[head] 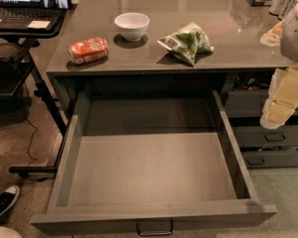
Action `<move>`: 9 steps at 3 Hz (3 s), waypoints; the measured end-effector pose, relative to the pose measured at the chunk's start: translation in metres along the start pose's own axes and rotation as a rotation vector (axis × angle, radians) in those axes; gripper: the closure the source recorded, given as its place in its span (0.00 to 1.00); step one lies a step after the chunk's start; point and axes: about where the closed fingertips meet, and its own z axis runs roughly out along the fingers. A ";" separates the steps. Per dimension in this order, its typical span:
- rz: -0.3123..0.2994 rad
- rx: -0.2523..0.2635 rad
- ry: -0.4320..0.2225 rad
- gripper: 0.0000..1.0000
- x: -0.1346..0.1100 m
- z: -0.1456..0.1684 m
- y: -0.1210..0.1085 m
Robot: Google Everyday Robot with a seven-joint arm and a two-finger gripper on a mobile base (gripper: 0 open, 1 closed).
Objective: Place coke can into top drawer
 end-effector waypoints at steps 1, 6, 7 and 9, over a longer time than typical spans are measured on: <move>0.000 0.000 0.000 0.00 0.000 0.000 0.000; 0.035 0.117 -0.338 0.00 -0.188 0.058 -0.087; 0.050 0.132 -0.347 0.00 -0.187 0.062 -0.088; 0.055 0.100 -0.491 0.00 -0.229 0.135 -0.115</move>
Offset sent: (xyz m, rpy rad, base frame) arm 0.0599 0.0409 -0.0013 0.2054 -0.0540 -0.0711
